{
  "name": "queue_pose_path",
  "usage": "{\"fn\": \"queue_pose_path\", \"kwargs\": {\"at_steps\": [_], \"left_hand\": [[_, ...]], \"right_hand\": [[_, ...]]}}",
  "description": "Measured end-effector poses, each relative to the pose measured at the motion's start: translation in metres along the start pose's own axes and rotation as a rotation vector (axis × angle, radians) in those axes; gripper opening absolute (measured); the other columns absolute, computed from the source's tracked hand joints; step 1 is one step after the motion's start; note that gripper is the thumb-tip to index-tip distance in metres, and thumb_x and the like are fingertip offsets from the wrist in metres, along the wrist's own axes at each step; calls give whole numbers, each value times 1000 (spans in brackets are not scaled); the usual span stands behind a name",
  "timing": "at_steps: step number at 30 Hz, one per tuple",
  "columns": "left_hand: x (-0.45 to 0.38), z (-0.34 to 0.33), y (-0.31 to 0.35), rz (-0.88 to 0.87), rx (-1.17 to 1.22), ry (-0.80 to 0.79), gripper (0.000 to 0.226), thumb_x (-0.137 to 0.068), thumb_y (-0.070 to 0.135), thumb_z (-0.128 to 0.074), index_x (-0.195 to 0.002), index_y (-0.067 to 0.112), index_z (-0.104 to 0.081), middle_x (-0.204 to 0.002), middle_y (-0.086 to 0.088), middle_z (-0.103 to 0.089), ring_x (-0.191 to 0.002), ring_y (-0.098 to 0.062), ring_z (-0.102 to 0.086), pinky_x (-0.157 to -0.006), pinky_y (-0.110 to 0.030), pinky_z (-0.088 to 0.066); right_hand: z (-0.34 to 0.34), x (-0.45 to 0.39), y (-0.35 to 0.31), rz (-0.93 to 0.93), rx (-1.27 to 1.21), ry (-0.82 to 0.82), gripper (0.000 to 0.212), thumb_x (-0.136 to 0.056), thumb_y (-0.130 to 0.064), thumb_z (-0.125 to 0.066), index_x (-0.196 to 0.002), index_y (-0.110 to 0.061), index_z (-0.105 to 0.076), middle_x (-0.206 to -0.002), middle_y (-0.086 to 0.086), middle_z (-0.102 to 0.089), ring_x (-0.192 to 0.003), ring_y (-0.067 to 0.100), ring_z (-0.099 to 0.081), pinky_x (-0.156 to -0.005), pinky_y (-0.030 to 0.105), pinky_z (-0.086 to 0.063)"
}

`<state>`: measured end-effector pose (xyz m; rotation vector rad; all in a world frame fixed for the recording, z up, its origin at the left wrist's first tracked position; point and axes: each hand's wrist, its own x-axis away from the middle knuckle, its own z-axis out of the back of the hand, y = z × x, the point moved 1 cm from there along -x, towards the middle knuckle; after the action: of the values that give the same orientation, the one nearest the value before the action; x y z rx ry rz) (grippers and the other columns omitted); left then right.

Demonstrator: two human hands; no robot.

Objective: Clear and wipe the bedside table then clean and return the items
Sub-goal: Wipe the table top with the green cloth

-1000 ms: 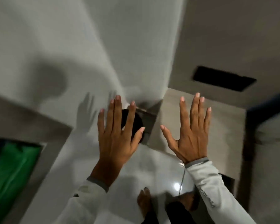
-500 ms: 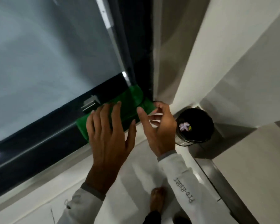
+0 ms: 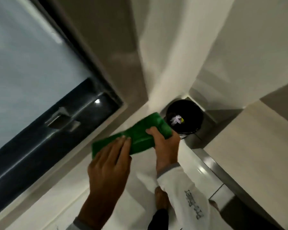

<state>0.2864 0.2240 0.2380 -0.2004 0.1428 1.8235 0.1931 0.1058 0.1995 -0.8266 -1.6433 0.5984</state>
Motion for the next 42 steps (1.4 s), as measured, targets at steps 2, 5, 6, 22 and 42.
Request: {"fn": "queue_pose_path", "kwargs": {"at_steps": [2, 5, 6, 22, 42], "left_hand": [[-2, -21, 39, -138, 61, -50, 42, -72, 4, -84, -114, 4, -75, -111, -16, -77, -94, -30, -76, -72, -38, -61], [-16, -70, 120, -376, 192, -97, 51, -64, -4, -84, -114, 3, -76, -112, -15, -77, -97, -29, -76, -71, -35, -62], [-20, -87, 149, -470, 235, -91, 48, -66, -3, -83, -114, 4, -76, -112, -14, -77, -97, -28, -77, -70, -35, -62], [84, -240, 464, -1050, 315, -658, 47, -96, 26, -45, -133, 3, -62, -144, -20, -57, -132, -37, -56, -103, -50, -52], [-5, -311, 443, -1399, 298, -288, 49, -108, 21, -29, -154, 2, -33, -162, -14, -34, -149, -27, -36, -118, -43, -37]], "right_hand": [[60, -11, 0, -30, -47, 92, 21, -70, 0, -77, -72, -21, -79, -78, 9, -77, -87, 38, -73, -80, 50, -60], [171, -22, -7, -31, -153, 259, 18, -70, 0, -76, -86, -7, -75, -85, 14, -75, -90, 39, -71, -78, 48, -60], [207, -25, -9, -23, -187, 326, 17, -74, 3, -74, -89, -3, -72, -86, 15, -73, -88, 38, -70, -74, 44, -60], [557, -4, 86, -96, 1074, 924, 67, -83, -16, -65, -144, -1, -42, -141, 27, -48, -126, 47, -49, -103, 55, -45], [509, -111, 119, -131, 1043, 1168, 94, -95, -58, -40, -152, 12, -15, -160, 37, -8, -152, 48, -7, -124, 56, -11]]}}
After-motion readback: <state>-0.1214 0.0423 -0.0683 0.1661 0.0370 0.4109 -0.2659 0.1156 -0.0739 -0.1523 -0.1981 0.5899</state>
